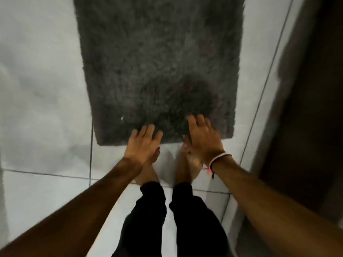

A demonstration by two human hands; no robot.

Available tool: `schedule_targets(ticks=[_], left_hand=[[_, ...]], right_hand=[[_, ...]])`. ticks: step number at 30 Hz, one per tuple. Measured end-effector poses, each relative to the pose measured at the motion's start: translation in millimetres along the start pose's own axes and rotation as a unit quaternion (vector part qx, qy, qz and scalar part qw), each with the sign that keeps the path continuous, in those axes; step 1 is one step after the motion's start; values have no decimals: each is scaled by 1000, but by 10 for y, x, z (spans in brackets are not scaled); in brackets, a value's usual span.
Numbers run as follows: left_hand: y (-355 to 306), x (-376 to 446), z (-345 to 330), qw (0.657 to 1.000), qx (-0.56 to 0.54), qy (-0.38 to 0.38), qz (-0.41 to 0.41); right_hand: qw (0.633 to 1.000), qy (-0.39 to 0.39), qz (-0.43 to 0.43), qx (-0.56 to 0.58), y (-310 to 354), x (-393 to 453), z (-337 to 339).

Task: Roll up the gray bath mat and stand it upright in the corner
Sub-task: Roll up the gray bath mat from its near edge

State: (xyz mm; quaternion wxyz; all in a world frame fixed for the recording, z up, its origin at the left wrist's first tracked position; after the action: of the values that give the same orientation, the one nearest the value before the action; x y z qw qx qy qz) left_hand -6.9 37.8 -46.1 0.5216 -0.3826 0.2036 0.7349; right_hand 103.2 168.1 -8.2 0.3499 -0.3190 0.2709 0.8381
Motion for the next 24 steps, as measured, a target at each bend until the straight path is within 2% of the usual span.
schedule_targets(ticks=[1, 5, 7, 9, 11, 13, 15, 18, 20, 24], left_hand=[[-57, 171, -201, 1000, 24, 15, -10], [-50, 531, -488, 995, 76, -46, -36], [-55, 545, -520, 981, 119, -140, -63], [-44, 548, -391, 965, 114, -222, -81], [6, 581, -204, 967, 74, -230, -83], [76, 616, -36, 976, 26, -202, -78], [201, 631, 182, 976, -1, -210, -56], [505, 660, 539, 962, 37, -267, 40], [678, 670, 654, 954, 39, -288, 77], [736, 621, 543, 953, 17, -298, 58]], right_hand=[[1000, 1, 4, 3, -28, 136, -228], [998, 1, 21, -56, -40, 396, -642], [996, -13, 29, -83, -74, 440, -739], [993, -24, 39, -108, -103, 484, -685], [991, -8, 39, -128, -126, 521, -628], [990, -2, 44, -134, -110, 553, -508], [990, -54, 47, -120, -114, 600, -243], [981, -169, 29, -91, -189, 697, 236], [972, -210, 12, -106, -246, 794, 457], [980, -161, 31, -115, -247, 952, 452]])
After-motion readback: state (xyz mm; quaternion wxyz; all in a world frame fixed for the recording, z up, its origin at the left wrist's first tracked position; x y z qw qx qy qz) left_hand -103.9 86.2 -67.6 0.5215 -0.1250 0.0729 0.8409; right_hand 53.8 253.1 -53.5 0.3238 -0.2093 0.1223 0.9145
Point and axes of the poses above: each hand's wrist, its own x-axis towards the middle knuckle, its own z-axis out of the back of the hand, y = z × x, the point moved 6 cm from there along x, towards the middle knuckle, and after that the axes turned 3 degrees about z, right-handed, at the moved point
